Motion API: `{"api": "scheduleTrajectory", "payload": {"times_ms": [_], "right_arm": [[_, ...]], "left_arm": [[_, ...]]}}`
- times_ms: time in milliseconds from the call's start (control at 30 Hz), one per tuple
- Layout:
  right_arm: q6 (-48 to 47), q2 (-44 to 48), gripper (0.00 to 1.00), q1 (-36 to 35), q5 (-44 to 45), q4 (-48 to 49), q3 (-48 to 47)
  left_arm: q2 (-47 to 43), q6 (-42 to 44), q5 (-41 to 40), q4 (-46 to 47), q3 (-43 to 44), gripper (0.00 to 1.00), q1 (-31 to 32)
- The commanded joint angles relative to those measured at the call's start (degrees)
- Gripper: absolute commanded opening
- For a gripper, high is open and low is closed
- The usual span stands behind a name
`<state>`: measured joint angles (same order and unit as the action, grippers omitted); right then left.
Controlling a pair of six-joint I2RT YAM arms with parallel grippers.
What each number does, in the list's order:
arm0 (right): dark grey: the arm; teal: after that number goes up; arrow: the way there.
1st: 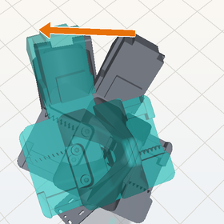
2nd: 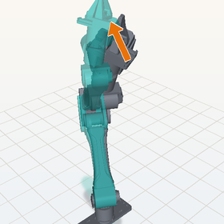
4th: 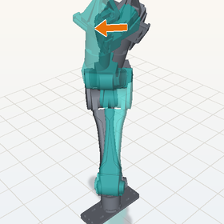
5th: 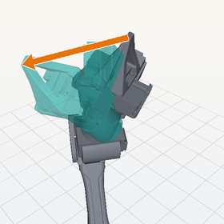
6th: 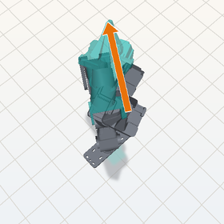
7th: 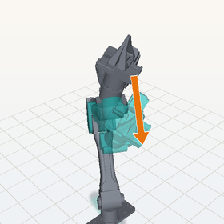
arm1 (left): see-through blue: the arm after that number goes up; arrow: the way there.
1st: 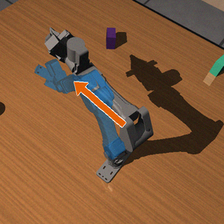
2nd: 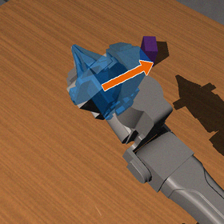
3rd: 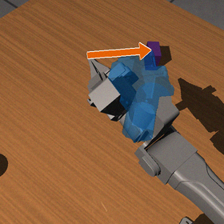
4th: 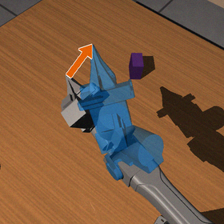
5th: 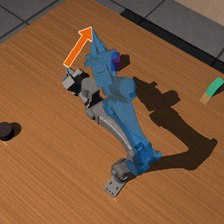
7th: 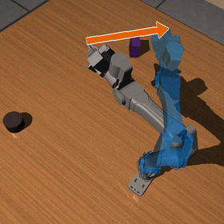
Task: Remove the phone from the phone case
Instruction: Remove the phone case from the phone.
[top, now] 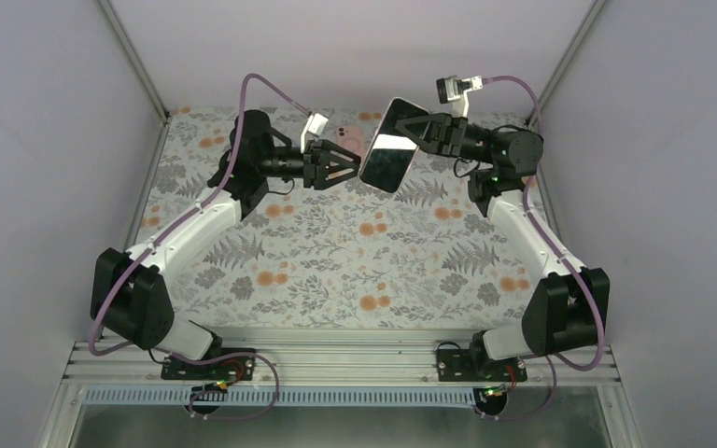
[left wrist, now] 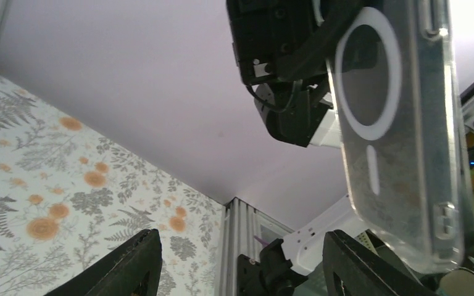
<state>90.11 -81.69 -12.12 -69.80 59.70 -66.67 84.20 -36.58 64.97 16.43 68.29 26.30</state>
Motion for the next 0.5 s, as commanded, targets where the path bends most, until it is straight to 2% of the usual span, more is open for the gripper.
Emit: {"api": "scheduleTrajectory", "payload": {"times_ms": [0,200,467], "right_arm": [[-0.01,1.39,0.04,-0.79,2.40,3.07,-0.56],[-0.45,1.41,0.04,-0.65,2.17,2.91,-0.81],[-0.27,1.31,0.04,-0.38,2.30,3.14,-1.02]], "left_arm": [[0.86,4.30,-2.00,-4.12,2.36,0.65,0.17],[-0.49,-5.52,4.71,10.74,-1.57,0.67,-0.55],[-3.20,-7.65,7.84,15.43,-2.62,0.70,-1.98]]}}
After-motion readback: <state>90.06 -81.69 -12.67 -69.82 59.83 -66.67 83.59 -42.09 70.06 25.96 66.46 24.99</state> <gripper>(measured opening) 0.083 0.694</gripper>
